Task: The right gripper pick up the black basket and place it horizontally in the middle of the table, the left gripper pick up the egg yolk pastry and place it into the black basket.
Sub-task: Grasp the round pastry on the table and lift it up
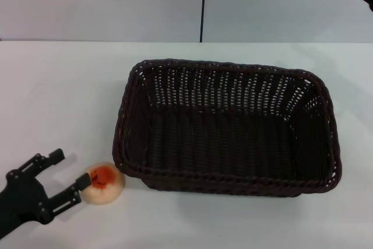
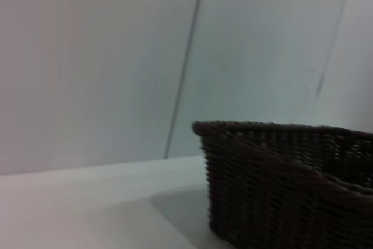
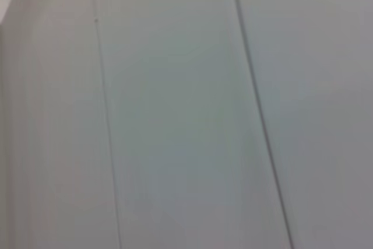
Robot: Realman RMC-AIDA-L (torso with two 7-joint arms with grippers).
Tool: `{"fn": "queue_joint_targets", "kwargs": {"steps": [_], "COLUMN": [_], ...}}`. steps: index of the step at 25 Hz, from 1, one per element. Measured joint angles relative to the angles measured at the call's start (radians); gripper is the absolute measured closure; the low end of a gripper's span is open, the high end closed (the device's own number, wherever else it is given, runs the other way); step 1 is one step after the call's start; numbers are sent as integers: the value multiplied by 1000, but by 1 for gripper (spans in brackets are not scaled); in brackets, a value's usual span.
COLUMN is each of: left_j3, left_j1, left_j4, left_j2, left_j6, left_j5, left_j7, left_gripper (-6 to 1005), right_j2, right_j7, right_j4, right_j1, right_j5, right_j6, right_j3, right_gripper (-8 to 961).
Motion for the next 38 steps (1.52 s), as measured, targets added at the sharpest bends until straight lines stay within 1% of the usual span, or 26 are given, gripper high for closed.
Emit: {"fn": "queue_joint_targets", "kwargs": {"steps": [1, 2, 5, 6, 7, 10, 11, 15, 20, 21, 22, 25, 26, 27, 28, 29, 31, 32, 35, 36, 38], "left_j3": [23, 23, 67, 99, 99, 142, 143, 145, 142, 142, 142, 136, 121, 121, 108, 90, 39, 15, -89, -138, -138], "left_j1": [0, 0, -1, -5, -5, -24, -26, -45, -52, -51, -51, -46, -44, -44, -44, -43, -40, -39, -33, -31, -31], "left_j4": [-1, -1, -7, -17, -17, -53, -59, -83, -85, -83, -83, -82, -84, -84, -85, -85, -83, -82, -65, -40, -40], "left_j2": [0, 0, -3, -6, -6, -6, -7, -8, -5, -5, -5, -4, -5, -5, -5, -4, -2, -1, 2, 2, 2], "left_j6": [0, 0, -18, -43, -43, -94, -105, -147, -152, -152, -152, -160, -170, -170, -172, -170, -154, -145, -96, -49, -49], "left_j5": [0, 0, 0, 0, 0, -1, -1, -3, -2, -1, -1, -7, -11, -11, -11, -11, -10, -11, -11, -11, -11], "left_j7": [-6, -6, -12, -12, -12, -12, -11, -12, -25, -24, -24, -7, -3, -3, -2, -2, -2, -3, -9, -10, -10], "left_gripper": [239, 239, 240, 240, 240, 241, 241, 242, 244, 244, 265, 327, 348, 368, 389, 410, 451, 472, 665, 677, 702], "right_j2": [0, 0, 2, 3, 3, 3, 1, -1, 1, 2, 2, 1, 1, 1, 0, 0, -2, -2, -2, -2, -2], "right_j7": [-12, -12, -41, -46, -46, -54, -61, -86, -114, -137, -137, -186, -214, -214, -245, -245, -265, -265, -266, -266, -266], "right_j4": [28, 28, 65, 84, 84, 130, 168, 209, 242, 270, 270, 370, 445, 445, 503, 503, 562, 562, 592, 608, 616], "right_j1": [-2, -2, -2, -2, -2, 0, 5, 10, 3, -3, -3, -1, 0, 0, 2, 2, 4, 4, 4, 1, -1], "right_j5": [3, 3, 7, 18, 18, 57, 83, 115, 155, 196, 196, 313, 418, 418, 493, 493, 539, 539, 543, 544, 544], "right_j6": [-18, -18, -42, -49, -49, -64, -77, -92, -114, -136, -136, -189, -227, -227, -262, -262, -289, -289, -291, -291, -292], "right_j3": [13, 13, 23, 24, 24, 24, 32, 40, 63, 78, 78, 95, 103, 103, 107, 107, 115, 115, 138, 149, 153], "right_gripper": [231, 231, 231, 231, 231, 231, 231, 231, 231, 232, 232, 232, 232, 232, 232, 232, 232, 232, 232, 232, 233]}}
